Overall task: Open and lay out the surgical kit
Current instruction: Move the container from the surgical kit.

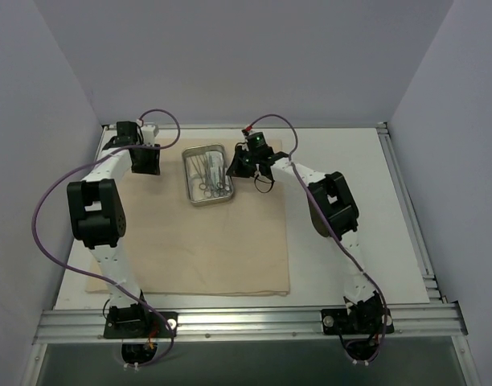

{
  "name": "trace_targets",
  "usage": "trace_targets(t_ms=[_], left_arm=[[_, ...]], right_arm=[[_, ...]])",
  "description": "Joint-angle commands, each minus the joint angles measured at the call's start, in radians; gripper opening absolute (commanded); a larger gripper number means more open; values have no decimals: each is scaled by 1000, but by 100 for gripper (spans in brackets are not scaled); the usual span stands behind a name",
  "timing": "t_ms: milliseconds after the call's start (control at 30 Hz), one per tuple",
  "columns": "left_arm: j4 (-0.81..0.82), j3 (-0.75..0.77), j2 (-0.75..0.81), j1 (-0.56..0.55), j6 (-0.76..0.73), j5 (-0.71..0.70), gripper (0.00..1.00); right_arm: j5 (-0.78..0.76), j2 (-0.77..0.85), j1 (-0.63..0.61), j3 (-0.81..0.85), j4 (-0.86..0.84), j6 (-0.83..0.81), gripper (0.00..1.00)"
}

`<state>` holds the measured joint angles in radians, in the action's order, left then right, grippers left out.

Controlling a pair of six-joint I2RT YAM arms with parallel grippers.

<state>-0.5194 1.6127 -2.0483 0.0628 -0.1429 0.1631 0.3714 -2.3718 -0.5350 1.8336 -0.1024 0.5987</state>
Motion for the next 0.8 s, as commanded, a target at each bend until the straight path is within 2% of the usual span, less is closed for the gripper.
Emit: trace_targets(t_ms=[0, 67, 200, 367, 533, 767], left_arm=[[35, -2, 34, 6, -6, 6, 51], [36, -8, 39, 5, -4, 6, 51], [39, -16, 40, 6, -9, 4, 51], [36, -20, 42, 5, -21, 6, 51], [32, -20, 40, 6, -32, 3, 51], [21, -20, 48, 5, -44, -5, 51]], right_arm=[[-92, 144, 24, -103, 14, -4, 0], [-135, 186, 27, -196, -3, -5, 0], [-135, 250, 75, -267, -10, -57, 0], [-98, 246, 139, -234, 99, -252, 0], [15, 204, 207, -188, 184, -370, 0], [-5, 184, 225, -108, 276, -514, 0]])
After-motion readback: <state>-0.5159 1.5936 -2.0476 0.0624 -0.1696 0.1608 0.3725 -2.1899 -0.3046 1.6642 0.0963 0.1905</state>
